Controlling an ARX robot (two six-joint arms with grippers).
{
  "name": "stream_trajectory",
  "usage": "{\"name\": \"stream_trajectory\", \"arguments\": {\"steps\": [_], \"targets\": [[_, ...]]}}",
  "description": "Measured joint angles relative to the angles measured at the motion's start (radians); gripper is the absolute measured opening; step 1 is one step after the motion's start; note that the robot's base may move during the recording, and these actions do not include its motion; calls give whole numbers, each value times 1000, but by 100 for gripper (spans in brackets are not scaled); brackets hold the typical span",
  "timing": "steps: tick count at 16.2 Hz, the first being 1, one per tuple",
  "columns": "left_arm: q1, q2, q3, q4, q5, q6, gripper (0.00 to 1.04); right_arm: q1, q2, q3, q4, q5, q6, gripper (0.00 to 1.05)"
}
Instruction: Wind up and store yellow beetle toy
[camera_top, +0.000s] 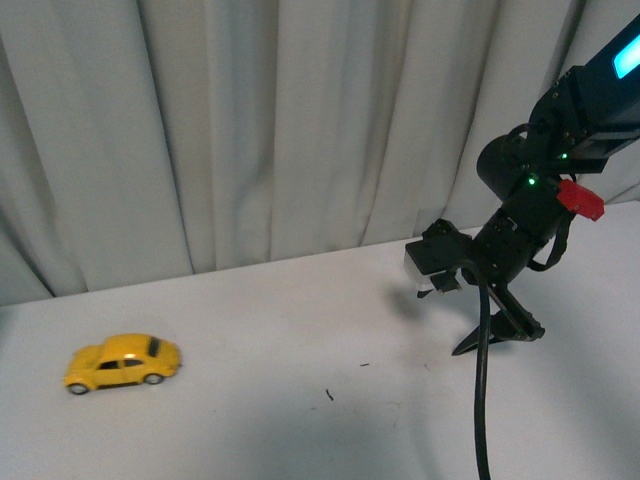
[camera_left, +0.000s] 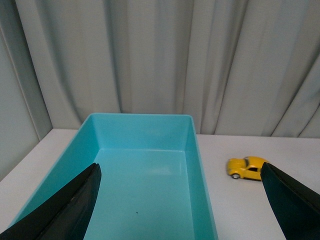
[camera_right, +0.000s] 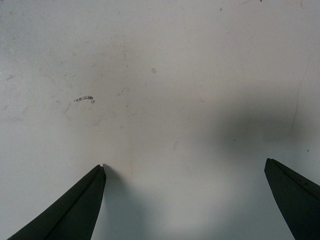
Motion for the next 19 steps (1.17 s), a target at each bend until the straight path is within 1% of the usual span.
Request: {"name": "stream_trajectory", "arguments": {"steps": [3, 6, 7, 9, 11, 14, 15, 16, 17, 18, 19], "targets": [[0, 0, 0, 0, 0, 0, 98, 13, 0, 0, -7, -22, 0, 98], [0, 0, 0, 0, 0, 0, 98, 55, -56, -1, -89, -95, -1, 98], [0, 0, 0, 0, 0, 0, 98, 79, -110, 45, -120, -130, -1, 98], [0, 0, 0, 0, 0, 0, 98, 91, -142, 90, -158, -161, -1, 98], [0, 0, 0, 0, 0, 0, 98, 98, -171, 114, -157, -216, -1, 98], [0, 0, 0, 0, 0, 0, 98, 120, -218, 122, -195, -297, -2, 98], [0, 0, 0, 0, 0, 0, 98, 145, -286, 10, 134, -203, 112, 93], [0, 0, 0, 0, 1, 0, 98, 171, -362, -120, 402, -25, 241, 86], [0, 0, 0, 0, -1, 0, 98, 199, -446, -275, 642, 97, 444, 78], [0, 0, 0, 0, 0, 0, 98, 230, -526, -415, 834, 209, 636, 71], [0, 0, 0, 0, -1, 0, 98, 261, -617, -566, 1058, 315, 870, 62]]}}
